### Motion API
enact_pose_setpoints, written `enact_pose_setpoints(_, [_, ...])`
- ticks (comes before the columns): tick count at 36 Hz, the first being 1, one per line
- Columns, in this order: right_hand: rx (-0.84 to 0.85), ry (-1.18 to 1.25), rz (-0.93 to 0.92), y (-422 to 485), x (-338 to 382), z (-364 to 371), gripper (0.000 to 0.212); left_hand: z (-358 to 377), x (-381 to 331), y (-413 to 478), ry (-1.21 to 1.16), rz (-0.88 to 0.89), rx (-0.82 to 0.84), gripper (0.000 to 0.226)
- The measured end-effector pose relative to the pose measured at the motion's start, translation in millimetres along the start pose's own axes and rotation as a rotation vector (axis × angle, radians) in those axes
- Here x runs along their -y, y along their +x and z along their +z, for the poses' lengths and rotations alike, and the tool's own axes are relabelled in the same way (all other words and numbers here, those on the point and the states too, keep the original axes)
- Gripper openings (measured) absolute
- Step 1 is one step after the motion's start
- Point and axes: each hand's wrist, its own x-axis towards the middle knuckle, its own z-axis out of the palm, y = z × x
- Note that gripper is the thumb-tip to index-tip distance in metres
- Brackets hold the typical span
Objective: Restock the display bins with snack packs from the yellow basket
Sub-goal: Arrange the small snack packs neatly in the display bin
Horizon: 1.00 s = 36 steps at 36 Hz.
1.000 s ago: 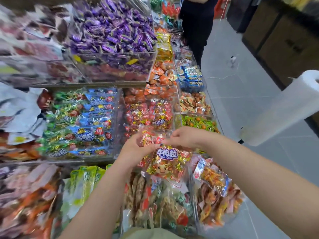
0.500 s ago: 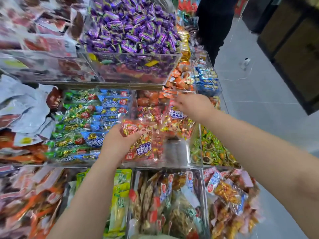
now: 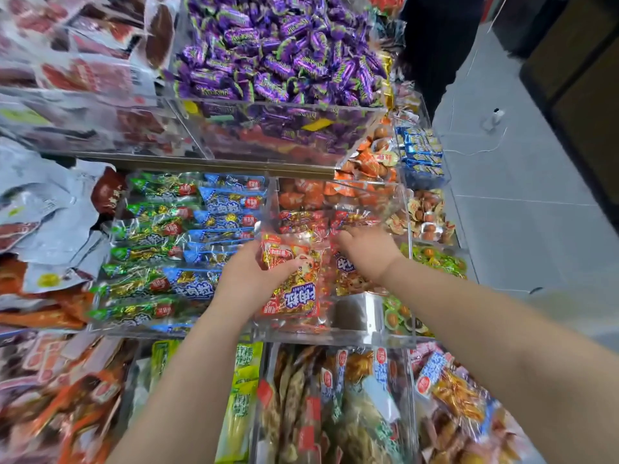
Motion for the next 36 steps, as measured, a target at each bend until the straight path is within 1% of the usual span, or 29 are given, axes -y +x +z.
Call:
enact_pose_setpoints(2, [0.017, 0.046, 0.012, -4, -2, 7, 0.019, 1, 3, 1, 0.007, -0.016, 0.019, 0.055])
enact_pose_setpoints(3, [0.028, 0.065, 0.007, -6, -3, 10, 0.02, 2, 4, 1, 0.004, -0.024, 0.03, 0.057])
enact_pose_setpoints(5, [0.086, 0.076, -0.015, -8, -7, 6, 0.042, 3, 7, 1, -0.031, -0.018, 0.052, 0.054])
enact_pose_setpoints(6, [0.107, 0.07, -0.029, -8, -10, 0, 0.049, 4, 8, 1, -0.041, -0.009, 0.058, 0.051])
enact_pose_setpoints(8, [0.083, 0.035, -0.051, -3, -16, -15, 0.052, 5, 9, 1, -0.048, -0.004, 0.066, 0.048])
enact_pose_setpoints(10, [0.018, -0.017, -0.066, 6, -21, -35, 0.052, 5, 11, 1, -0.054, -0.011, 0.069, 0.048])
enact_pose_setpoints(12, [0.0, -0.069, -0.083, 16, -24, -54, 0.056, 6, 11, 1, -0.054, -0.014, 0.064, 0.044])
enact_pose_setpoints(14, [0.046, -0.141, -0.103, 23, -22, -67, 0.053, 5, 10, -2, -0.055, -0.007, 0.06, 0.041])
enact_pose_setpoints(16, [0.114, -0.213, -0.139, 29, -15, -72, 0.041, 5, 10, -4, -0.053, 0.0, 0.055, 0.034])
enact_pose_setpoints(17, [0.152, -0.232, -0.16, 31, -11, -72, 0.039, 5, 10, -4, -0.057, 0.0, 0.054, 0.031])
enact_pose_setpoints(19, [0.218, -0.255, -0.215, 36, -3, -70, 0.043, 5, 11, -4, -0.06, -0.007, 0.051, 0.027])
enact_pose_setpoints(22, [0.224, -0.207, -0.251, 40, 4, -58, 0.046, 5, 13, -3, -0.053, -0.012, 0.052, 0.027])
enact_pose_setpoints(25, [0.218, -0.081, -0.236, 33, 8, -32, 0.041, 6, 17, -2, -0.049, -0.017, 0.054, 0.03])
enact_pose_setpoints(28, [0.203, 0.028, -0.157, 21, 6, -4, 0.048, 7, 20, -2, -0.055, -0.03, 0.051, 0.041])
enact_pose_setpoints(29, [0.208, 0.025, -0.128, 16, 4, 5, 0.053, 7, 21, -2, -0.06, -0.034, 0.056, 0.043])
enact_pose_setpoints(32, [0.265, -0.118, -0.09, 6, -3, 27, 0.059, 8, 23, -1, -0.082, -0.047, 0.08, 0.055])
enact_pose_setpoints(36, [0.28, -0.121, 0.043, -3, -1, 40, 0.078, 10, 24, -2, -0.059, -0.045, 0.074, 0.063])
